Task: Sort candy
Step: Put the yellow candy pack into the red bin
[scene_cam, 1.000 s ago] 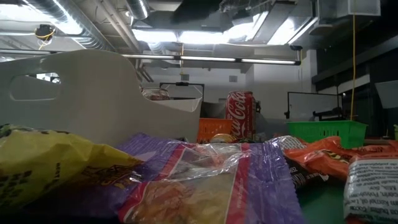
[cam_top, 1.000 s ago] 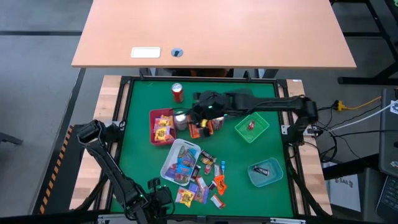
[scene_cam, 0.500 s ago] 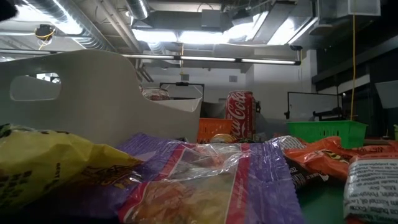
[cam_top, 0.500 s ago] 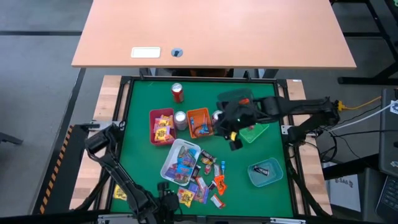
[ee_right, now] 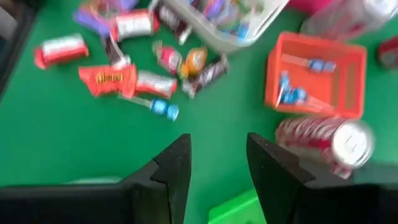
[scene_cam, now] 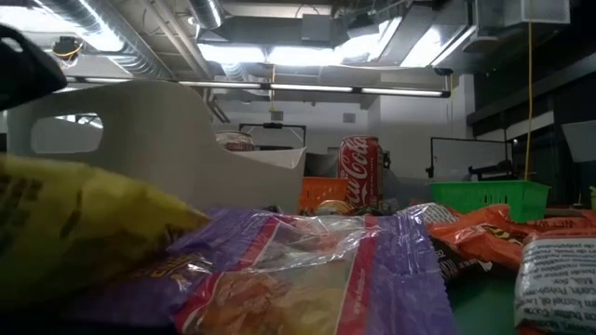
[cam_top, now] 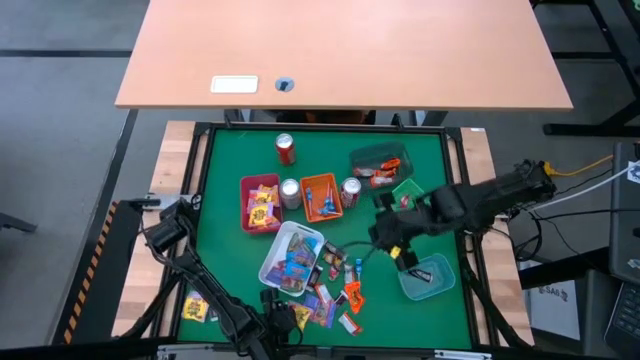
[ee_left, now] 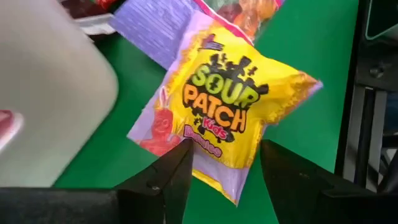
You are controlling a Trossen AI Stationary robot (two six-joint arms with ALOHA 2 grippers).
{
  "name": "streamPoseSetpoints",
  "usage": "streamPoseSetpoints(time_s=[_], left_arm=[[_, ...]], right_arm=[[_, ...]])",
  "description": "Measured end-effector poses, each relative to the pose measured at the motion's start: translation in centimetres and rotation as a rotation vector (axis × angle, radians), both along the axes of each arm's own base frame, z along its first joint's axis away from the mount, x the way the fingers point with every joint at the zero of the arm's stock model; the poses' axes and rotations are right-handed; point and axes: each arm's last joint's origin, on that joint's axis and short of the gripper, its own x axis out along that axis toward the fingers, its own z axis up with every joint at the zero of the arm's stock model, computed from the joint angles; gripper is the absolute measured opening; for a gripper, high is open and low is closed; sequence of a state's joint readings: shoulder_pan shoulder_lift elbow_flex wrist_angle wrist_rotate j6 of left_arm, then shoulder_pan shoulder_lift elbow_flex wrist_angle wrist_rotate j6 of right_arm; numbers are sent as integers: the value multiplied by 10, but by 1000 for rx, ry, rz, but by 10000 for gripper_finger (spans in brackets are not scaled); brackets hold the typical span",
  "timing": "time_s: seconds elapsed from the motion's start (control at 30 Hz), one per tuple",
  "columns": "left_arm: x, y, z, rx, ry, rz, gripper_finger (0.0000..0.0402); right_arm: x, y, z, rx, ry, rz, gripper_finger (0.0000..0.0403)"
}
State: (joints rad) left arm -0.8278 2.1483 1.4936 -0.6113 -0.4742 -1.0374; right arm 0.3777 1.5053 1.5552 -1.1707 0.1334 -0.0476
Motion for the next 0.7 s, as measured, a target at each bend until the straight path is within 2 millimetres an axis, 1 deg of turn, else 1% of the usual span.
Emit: streamPoseSetpoints(time_s=[0.2, 0.33, 0.4, 0.57, 0.7], left_arm=[[1, 1, -2, -2, 14, 2, 144], [1, 1, -3, -9, 23, -1, 110], [1, 1, -3, -14, 29, -3, 91], [0, 0, -3, -38, 47, -9, 40], [-2, -2, -1, -67, 51, 10, 7]], right_arm=[[-12, 25, -42, 12, 36, -75, 154], [-17, 43, -72, 69, 34, -79, 154], [-21, 51, -84, 97, 28, -90, 154], [-30, 68, -104, 174, 4, -124, 154], [-33, 80, -113, 237, -46, -103, 154]])
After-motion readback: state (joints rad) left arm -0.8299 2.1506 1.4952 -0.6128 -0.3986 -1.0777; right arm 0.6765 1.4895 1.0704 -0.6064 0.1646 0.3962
